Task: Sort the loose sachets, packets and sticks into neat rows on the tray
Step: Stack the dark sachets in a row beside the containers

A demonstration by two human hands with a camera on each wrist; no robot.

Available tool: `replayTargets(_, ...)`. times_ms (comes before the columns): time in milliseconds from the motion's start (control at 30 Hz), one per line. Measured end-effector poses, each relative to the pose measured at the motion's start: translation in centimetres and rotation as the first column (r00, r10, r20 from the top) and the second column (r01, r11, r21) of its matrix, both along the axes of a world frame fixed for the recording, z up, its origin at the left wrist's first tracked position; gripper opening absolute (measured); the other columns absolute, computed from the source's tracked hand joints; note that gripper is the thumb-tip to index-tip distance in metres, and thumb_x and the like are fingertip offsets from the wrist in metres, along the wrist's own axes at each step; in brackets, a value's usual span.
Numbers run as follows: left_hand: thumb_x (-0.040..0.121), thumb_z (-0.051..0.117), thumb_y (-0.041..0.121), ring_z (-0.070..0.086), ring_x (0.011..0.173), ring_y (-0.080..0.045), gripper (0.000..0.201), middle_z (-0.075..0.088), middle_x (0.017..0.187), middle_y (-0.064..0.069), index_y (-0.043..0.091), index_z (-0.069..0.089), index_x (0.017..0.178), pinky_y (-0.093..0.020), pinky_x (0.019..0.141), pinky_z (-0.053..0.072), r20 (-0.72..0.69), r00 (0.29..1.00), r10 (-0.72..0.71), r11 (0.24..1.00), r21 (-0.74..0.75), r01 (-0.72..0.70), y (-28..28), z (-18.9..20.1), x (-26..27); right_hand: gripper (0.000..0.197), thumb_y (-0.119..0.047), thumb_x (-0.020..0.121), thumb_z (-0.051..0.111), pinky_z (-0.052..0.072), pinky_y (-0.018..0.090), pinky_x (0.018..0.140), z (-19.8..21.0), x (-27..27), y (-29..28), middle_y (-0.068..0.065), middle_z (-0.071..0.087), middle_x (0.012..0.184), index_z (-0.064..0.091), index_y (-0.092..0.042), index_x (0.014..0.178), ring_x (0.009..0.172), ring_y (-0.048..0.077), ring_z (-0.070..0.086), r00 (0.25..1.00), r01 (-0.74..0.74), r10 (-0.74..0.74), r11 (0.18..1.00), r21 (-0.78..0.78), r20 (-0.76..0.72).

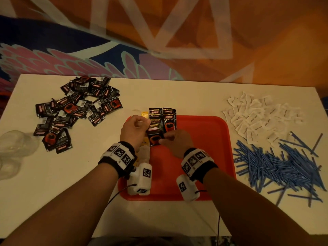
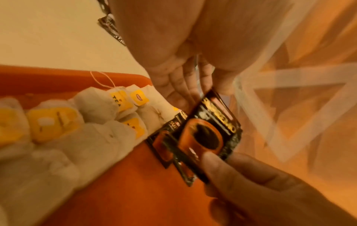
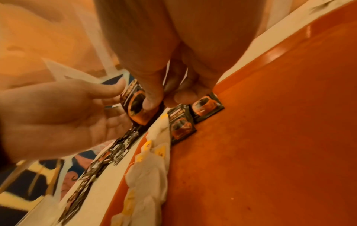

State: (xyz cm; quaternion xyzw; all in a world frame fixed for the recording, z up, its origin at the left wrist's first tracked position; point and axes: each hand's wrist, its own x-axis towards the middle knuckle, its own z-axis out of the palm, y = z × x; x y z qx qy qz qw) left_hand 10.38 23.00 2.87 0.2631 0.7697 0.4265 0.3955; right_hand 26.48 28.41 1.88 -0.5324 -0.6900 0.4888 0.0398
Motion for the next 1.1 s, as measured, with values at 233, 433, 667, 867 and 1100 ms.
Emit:
replayTargets(233, 0.093, 0.057, 0.015, 0.046, 0.125, -0.029, 0.034, 0.058, 0.13, -0.003, 0.025, 0.066, 0.124, -0.044, 0.112, 0.024, -0.607, 0.506, -0.613, 0.778, -0.354, 0.519, 0.2, -2.0, -0.5, 0.025, -0.025, 0.088, 0.071, 0.04, 0.014, 0.061, -2.8, 2.5, 3.4, -0.003, 0.069, 0.106, 0.067, -0.018, 0.112, 0.086, 0.007, 0.058, 0.971, 0.168, -0.161, 0.985, -0.029, 0.177)
replayTargets(433, 0.099, 0.047, 0.026, 0.01, 0.148, -0.029, 0.049, 0.023, 0.161, 0.003, 0.042, 0.042, 0.145, -0.053, 0.117, -0.001, -0.564, 0.227, -0.794, 0.583, -0.602, 0.545, 0.7, -2.2, 0.1, 0.024, -0.024, 0.086, 0.073, 0.037, 0.015, 0.056, -4.1, 2.4, 5.0, -0.009, 0.06, 0.086, 0.064, -0.015, 0.107, 0.075, 0.002, 0.053, 0.961, 0.156, -0.139, 0.986, -0.053, 0.239)
replayTargets(667, 0.1, 0.045, 0.024, -0.001, 0.151, -0.031, 0.053, 0.012, 0.164, 0.003, 0.042, 0.034, 0.149, -0.058, 0.118, 0.0, -0.506, 0.171, -0.846, 0.509, -0.669, 0.542, 1.0, -3.2, -0.2, 0.028, -0.028, 0.078, 0.08, 0.049, 0.041, 0.096, -4.9, 1.2, 5.6, -0.009, 0.063, 0.081, 0.052, -0.029, 0.079, 0.098, 0.018, 0.062, 0.959, 0.153, -0.142, 0.988, -0.03, 0.246)
replayTargets(867, 0.098, 0.047, 0.024, 0.001, 0.151, -0.031, 0.055, 0.014, 0.164, 0.002, 0.04, 0.035, 0.149, -0.058, 0.118, 0.002, -0.526, 0.176, -0.832, 0.527, -0.65, 0.547, 1.0, -3.1, -0.3, 0.027, -0.03, 0.081, 0.078, 0.044, 0.016, 0.061, -4.8, 1.4, 5.4, -0.011, 0.06, 0.083, 0.056, -0.024, 0.096, 0.08, 0.006, 0.06, 0.957, 0.249, -0.25, 0.968, 0.027, 0.148)
replayTargets(1100, 0.097, 0.048, 0.025, 0.003, 0.15, -0.031, 0.055, 0.013, 0.164, 0.001, 0.04, 0.037, 0.148, -0.058, 0.118, 0.004, -0.524, 0.189, -0.831, 0.53, -0.639, 0.558, 1.1, -3.6, -0.4, 0.027, -0.027, 0.088, 0.072, 0.043, 0.016, 0.066, -4.8, 0.7, 5.4, -0.008, 0.061, 0.091, 0.062, -0.019, 0.112, 0.089, 0.01, 0.059, 0.955, 0.273, -0.274, 0.962, 0.023, 0.116)
